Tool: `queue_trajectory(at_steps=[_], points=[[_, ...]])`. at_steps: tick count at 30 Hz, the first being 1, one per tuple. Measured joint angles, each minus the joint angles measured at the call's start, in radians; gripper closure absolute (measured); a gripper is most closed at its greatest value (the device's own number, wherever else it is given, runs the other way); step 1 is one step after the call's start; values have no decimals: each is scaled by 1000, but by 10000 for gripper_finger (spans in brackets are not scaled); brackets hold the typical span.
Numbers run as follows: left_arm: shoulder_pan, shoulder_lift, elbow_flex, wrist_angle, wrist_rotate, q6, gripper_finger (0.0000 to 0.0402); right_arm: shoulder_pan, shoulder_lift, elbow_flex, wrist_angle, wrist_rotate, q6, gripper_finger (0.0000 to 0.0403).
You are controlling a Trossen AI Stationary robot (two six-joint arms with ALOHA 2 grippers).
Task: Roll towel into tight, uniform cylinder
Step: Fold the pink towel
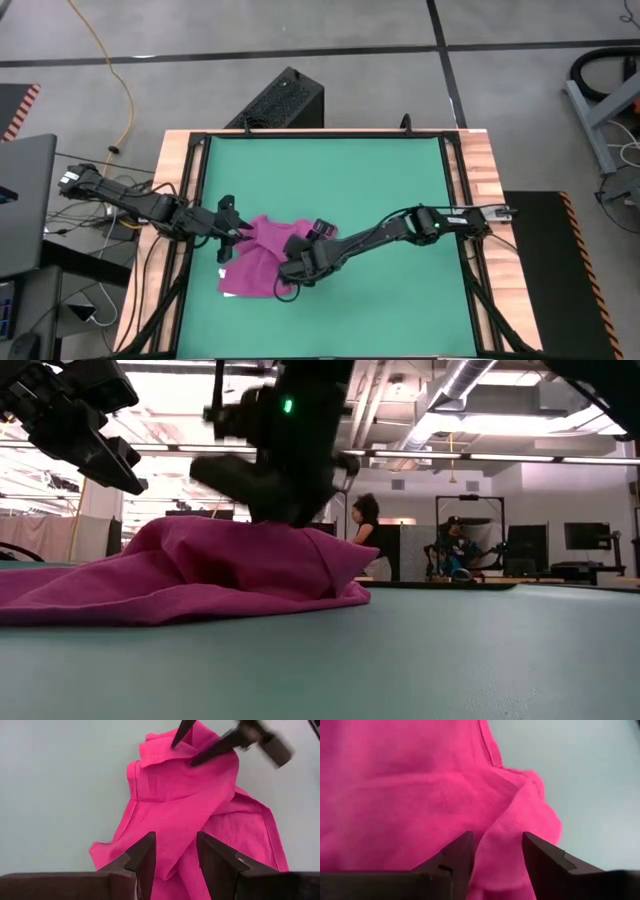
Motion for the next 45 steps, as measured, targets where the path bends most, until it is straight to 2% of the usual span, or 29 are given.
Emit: queue_trajectory(at_steps=[3, 6, 8, 14, 19, 26, 31, 37, 40, 42, 45], points=[[0, 0, 0, -3, 0, -2, 271, -12, 38, 0, 1, -2, 6, 274], [0, 0, 0, -5, 0, -2, 271, -8, 38, 0, 5, 10, 15, 362], [0, 0, 0, -6, 0, -2, 271, 7, 15, 1, -4, 57, 21, 387], [0, 0, 0, -2, -6, -3, 271, 52, -91, 74, -48, 174, 23, 396], [0, 0, 0, 27, -34, 7, 271, 84, -194, 117, -47, 266, -48, 399], [0, 0, 0, 183, -36, 198, 271, 135, -347, 132, -30, 349, -122, 401], [0, 0, 1, 279, 54, 401, 252, 179, -403, 132, -30, 350, -150, 402], [27, 7, 1, 252, 29, 577, 190, 228, -406, 131, -44, 344, -152, 402], [72, 24, 1, 297, 27, 573, 160, 250, -406, 95, -38, 299, -156, 402], [110, 43, 2, 343, 65, 566, 150, 270, -406, 69, -40, 280, -156, 402], [171, 87, 2, 386, 205, 568, 146, 308, -405, 12, 4, 236, -180, 402]])
